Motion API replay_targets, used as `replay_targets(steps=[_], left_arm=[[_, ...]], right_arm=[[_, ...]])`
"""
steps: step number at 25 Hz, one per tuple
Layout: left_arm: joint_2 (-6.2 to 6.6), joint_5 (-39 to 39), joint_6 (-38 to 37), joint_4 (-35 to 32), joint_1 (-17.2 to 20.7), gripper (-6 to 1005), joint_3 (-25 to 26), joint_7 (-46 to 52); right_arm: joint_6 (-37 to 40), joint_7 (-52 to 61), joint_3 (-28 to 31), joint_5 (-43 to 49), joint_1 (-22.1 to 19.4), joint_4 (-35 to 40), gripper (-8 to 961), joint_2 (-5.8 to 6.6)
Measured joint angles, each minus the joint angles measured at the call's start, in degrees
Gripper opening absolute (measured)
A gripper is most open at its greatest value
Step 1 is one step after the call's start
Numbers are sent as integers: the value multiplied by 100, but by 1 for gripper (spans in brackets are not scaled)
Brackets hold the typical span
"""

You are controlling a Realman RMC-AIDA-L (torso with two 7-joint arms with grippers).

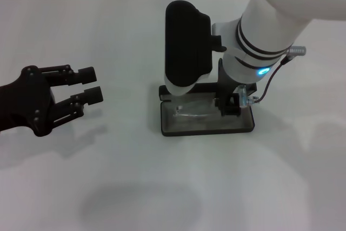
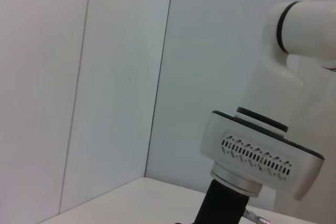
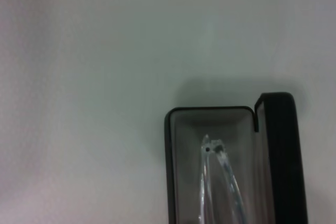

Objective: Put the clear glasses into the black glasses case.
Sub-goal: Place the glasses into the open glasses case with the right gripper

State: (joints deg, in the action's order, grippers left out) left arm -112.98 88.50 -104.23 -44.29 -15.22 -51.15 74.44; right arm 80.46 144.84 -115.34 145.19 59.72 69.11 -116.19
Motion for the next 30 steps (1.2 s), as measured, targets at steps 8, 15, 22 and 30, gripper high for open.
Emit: replay_targets(steps=[8, 15, 22, 30], left_arm=[[-7, 25, -10, 0, 11, 391, 0, 0], [-6, 35, -80, 0, 21, 388, 1, 0], [1, 18, -98, 6, 67, 385, 4, -2], [21, -14, -162, 8, 86, 382, 366, 43]], right_arm=[[-121, 0, -35, 18, -28, 5, 74, 0], [-180, 1, -41, 19, -44, 4, 76, 0], [-177, 1, -46, -6, -57, 76, 77, 0], [-26, -2, -5, -38, -353, 665, 76, 0]])
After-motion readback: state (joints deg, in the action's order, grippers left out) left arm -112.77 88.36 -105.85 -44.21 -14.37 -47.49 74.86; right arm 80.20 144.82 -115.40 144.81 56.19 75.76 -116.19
